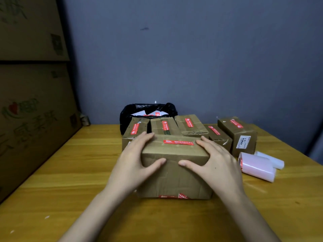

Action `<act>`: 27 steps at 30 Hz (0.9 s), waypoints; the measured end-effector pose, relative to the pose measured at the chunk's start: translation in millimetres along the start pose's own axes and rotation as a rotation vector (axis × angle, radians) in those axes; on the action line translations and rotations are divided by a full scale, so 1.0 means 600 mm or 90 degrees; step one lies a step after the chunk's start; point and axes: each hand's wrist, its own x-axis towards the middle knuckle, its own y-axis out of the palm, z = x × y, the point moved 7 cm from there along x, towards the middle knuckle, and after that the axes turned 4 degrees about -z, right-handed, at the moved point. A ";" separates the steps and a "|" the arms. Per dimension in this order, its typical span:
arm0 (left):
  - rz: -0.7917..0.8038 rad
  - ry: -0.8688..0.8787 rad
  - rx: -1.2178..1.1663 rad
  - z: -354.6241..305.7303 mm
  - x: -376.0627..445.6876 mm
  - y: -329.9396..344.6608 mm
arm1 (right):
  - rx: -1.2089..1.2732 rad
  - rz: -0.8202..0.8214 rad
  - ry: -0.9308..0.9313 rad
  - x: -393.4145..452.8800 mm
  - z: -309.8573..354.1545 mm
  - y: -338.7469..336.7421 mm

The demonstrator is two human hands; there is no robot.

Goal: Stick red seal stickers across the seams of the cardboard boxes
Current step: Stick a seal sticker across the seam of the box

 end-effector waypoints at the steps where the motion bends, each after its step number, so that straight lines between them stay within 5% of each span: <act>1: -0.003 -0.009 -0.045 -0.001 0.003 -0.005 | 0.012 -0.004 0.011 0.004 -0.001 -0.008; 11: 0.155 -0.106 -0.402 -0.004 0.041 -0.017 | 0.100 0.038 0.075 0.087 -0.006 -0.057; 16: 0.094 -0.170 -0.467 0.013 0.061 -0.033 | 0.081 0.044 0.065 0.119 0.023 -0.060; 22: 0.044 -0.223 -0.548 0.061 0.100 -0.065 | 0.479 -0.035 0.078 0.138 0.028 -0.057; 27: -0.065 -0.428 -0.690 0.063 0.068 -0.049 | 0.711 0.088 0.061 0.112 0.040 -0.020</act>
